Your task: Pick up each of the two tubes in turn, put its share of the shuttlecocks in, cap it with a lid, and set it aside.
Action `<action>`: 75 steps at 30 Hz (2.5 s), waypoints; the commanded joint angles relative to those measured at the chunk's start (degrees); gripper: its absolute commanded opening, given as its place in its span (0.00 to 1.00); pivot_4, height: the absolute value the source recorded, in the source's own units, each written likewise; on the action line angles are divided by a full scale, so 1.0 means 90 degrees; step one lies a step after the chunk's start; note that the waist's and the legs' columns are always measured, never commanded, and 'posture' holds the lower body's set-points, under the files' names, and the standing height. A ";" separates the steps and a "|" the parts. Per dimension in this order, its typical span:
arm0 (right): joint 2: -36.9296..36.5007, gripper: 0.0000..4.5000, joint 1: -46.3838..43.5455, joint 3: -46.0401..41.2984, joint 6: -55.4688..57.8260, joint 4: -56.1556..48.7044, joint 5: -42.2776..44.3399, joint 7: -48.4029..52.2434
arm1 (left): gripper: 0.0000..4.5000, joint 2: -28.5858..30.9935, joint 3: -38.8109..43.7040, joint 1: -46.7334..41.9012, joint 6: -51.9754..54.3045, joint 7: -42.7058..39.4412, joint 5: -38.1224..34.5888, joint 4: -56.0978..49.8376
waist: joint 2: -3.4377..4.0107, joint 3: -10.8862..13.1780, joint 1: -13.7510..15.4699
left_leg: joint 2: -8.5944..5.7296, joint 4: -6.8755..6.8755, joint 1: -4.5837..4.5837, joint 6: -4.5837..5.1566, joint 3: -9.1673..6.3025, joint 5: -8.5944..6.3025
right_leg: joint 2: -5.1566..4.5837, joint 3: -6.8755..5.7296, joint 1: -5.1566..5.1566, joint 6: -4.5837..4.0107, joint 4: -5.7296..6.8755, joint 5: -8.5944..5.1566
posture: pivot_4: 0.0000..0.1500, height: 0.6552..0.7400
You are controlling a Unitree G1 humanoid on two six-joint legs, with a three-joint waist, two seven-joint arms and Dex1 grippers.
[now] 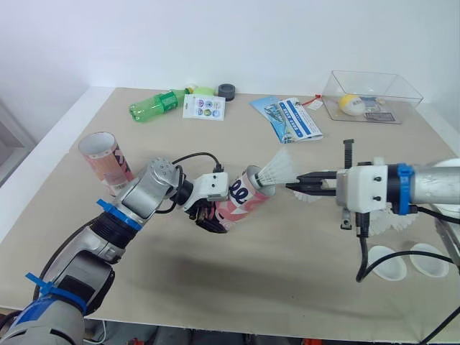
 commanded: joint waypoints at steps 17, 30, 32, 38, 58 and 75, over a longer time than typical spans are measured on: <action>0.1480 0.99 0.1804 -0.2092 0.4672 -0.0869 0.2805 -0.3215 | 0.79 0.0040 -0.0098 -0.0166 -0.0416 0.0619 0.0543 0.0167 | -0.0040 -0.0003 0.0013 | 0.0000 -0.0009 0.0001 0.0004 -0.0048 0.0001 | 0.0009 -0.0029 0.0019 -0.0008 0.0007 0.0016 | 1.00 1.00; 0.3921 0.99 0.2145 -0.0861 0.4967 -0.1037 0.1301 -0.6175 | 0.79 0.0026 -0.0057 0.0025 -0.0234 0.0524 0.0421 -0.0046 | 0.0054 0.0014 -0.0138 | 0.0001 -0.0010 0.0003 0.0054 -0.0017 0.0035 | 0.0018 0.0001 -0.0018 -0.0018 0.0039 0.0024 | 1.00 1.00; 0.4085 0.99 0.2028 -0.0744 0.4800 -0.0842 0.1111 -0.6233 | 0.79 0.0040 -0.0050 0.0054 -0.0204 0.0519 0.0417 -0.0086 | 0.0055 0.0014 -0.0137 | 0.0002 -0.0012 0.0003 0.0054 -0.0017 0.0035 | 0.0019 0.0000 -0.0019 -0.0019 0.0039 0.0023 | 1.00 1.00; 0.4377 0.99 0.1632 -0.0663 0.4509 -0.0174 0.0777 -0.6297 | 0.79 0.0027 -0.0027 0.0091 -0.0119 0.0537 0.0422 -0.0146 | 0.0054 0.0014 -0.0136 | 0.0001 -0.0020 -0.0002 0.0054 -0.0019 0.0035 | 0.0020 0.0000 -0.0021 -0.0015 0.0036 0.0019 | 1.00 1.00; 0.4614 0.99 0.0622 -0.0544 0.3696 0.1731 -0.0053 -0.6154 | 0.79 -0.0020 0.0041 0.0206 0.0170 0.0705 0.0366 -0.0366 | 0.0053 0.0014 -0.0149 | 0.0001 -0.0029 0.0001 0.0055 -0.0018 0.0036 | 0.0022 0.0000 -0.0022 -0.0007 0.0034 0.0028 | 1.00 1.00; 0.4600 0.12 0.0625 -0.0608 0.3652 0.1773 -0.0238 -0.6185 | 0.79 -0.0060 0.0012 0.0237 0.0231 0.0727 0.0321 -0.0426 | 0.0053 0.0014 -0.0147 | 0.0000 -0.0030 0.0001 0.0055 -0.0019 0.0036 | 0.0021 0.0000 -0.0022 -0.0006 0.0033 0.0028 | 1.00 1.00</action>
